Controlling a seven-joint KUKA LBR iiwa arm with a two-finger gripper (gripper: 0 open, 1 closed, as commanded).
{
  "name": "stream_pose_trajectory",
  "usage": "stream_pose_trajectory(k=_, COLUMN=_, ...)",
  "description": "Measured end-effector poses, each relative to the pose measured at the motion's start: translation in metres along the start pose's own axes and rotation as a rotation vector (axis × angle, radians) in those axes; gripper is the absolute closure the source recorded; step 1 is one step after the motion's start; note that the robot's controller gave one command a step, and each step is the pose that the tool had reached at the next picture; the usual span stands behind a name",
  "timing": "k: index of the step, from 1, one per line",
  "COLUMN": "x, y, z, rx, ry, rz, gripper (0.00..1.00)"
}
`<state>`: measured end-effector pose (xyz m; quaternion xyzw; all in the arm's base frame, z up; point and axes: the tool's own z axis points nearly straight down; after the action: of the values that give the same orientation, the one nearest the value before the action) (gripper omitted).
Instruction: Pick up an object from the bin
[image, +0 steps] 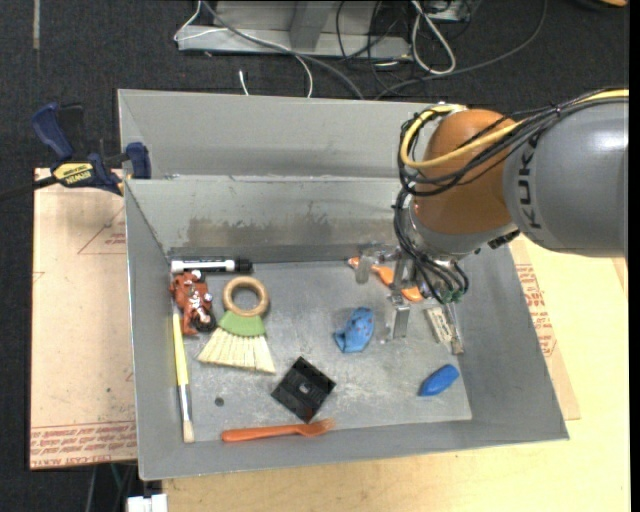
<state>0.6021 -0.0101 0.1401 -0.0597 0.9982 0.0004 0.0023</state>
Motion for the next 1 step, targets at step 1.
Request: stream_pose_trajectory(k=1, x=-0.0006, y=0.0257, z=-0.0027, rx=0.002, ry=-0.005, rz=-0.305, gripper=0.00)
